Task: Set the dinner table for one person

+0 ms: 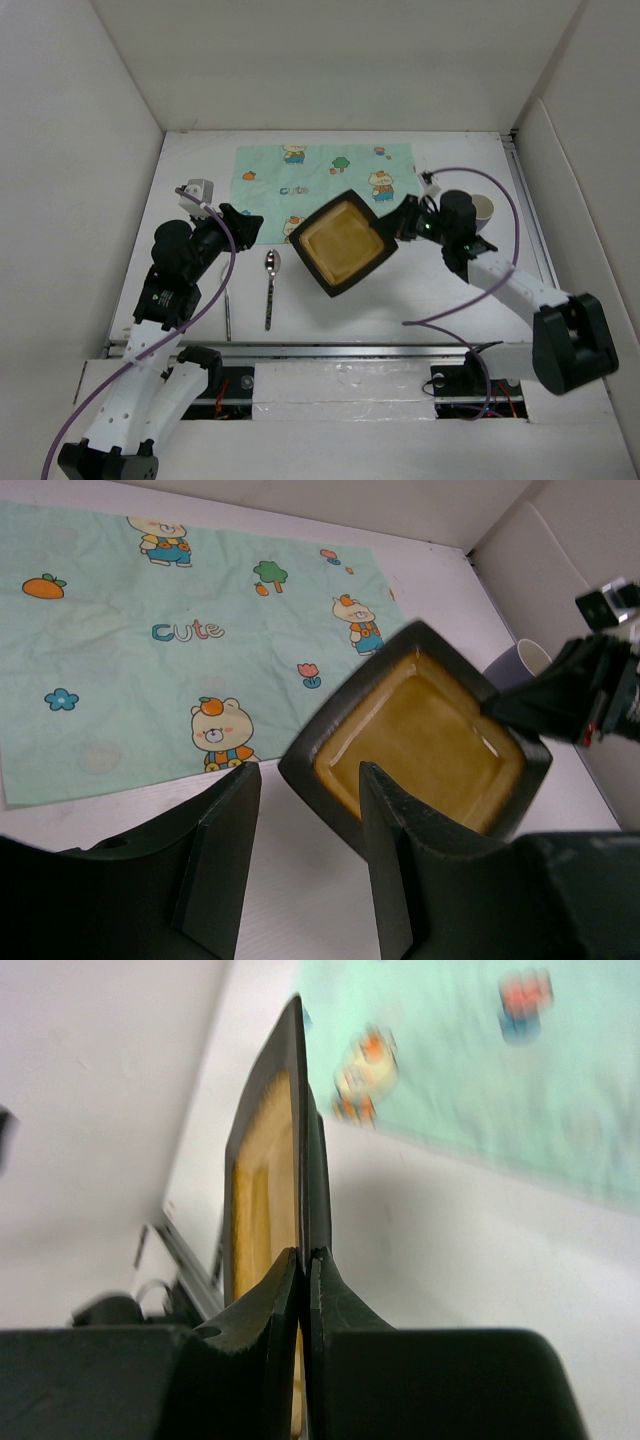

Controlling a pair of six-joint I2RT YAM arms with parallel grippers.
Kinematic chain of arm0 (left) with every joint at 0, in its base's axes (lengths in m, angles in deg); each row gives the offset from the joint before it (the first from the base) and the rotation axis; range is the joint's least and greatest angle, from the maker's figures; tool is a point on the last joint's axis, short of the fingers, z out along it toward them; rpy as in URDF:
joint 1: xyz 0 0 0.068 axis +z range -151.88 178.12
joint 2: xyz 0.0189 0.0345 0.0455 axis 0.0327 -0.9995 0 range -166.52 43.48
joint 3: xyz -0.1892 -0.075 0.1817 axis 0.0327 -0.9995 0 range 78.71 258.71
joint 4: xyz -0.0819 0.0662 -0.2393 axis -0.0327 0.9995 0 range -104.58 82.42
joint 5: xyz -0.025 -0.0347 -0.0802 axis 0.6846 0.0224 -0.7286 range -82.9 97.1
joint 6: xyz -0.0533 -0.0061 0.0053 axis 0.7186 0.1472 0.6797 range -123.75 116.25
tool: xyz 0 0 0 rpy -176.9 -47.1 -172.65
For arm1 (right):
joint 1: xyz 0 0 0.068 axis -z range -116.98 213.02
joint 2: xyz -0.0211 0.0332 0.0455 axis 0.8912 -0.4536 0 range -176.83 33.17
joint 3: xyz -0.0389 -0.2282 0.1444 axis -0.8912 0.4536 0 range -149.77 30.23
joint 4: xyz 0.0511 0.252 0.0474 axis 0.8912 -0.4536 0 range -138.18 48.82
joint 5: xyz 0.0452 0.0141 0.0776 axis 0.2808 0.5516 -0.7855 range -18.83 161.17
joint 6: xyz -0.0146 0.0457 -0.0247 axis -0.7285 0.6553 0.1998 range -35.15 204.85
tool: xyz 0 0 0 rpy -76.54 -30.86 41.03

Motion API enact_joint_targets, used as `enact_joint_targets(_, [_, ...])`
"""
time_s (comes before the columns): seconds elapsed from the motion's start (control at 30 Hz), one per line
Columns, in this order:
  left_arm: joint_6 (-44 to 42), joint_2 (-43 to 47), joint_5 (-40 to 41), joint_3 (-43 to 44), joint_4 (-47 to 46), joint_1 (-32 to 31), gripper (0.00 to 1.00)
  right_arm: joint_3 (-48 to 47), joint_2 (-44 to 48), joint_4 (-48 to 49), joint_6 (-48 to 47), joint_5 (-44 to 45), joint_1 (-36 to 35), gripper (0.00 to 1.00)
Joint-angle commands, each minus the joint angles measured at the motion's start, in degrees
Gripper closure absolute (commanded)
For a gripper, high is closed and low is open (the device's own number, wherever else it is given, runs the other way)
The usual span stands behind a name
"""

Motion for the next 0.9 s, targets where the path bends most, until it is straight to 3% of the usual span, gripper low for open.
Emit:
enact_joint_targets(0.0, [-0.5, 0.8, 0.9, 2.3, -1.9, 0.2, 0.59, -13.1, -10.9, 10.2, 2.6, -2.7, 0.8, 1.00])
enact_joint_targets(0.07, [-0.6, 1.1, 0.9, 2.2, -1.7, 0.2, 0.59, -20.0, -16.7, 13.4, 4.8, -2.4, 1.4, 1.00])
enact_joint_targets(0.1, [-0.5, 1.5, 0.7, 1.9, -2.1, 0.2, 0.58, -22.7, -24.3, 21.2, 10.7, -1.8, 1.4, 1.00])
enact_joint_targets(0.37, [-0.3, 0.9, 0.5, 1.9, -2.3, 0.2, 0.58, -32.4, -37.9, 33.0, 23.2, 5.9, -0.3, 1.00])
enact_joint_targets(0.5, [-0.3, 1.0, 0.4, 2.0, -2.3, 0.2, 0.58, -35.9, -42.3, 37.6, 28.6, 9.8, -1.3, 1.00])
enact_joint_targets(0.87, [-0.3, 0.2, 0.1, 1.9, -2.3, 0.2, 0.58, -36.4, -50.7, 47.1, 31.6, 16.1, -2.5, 1.00])
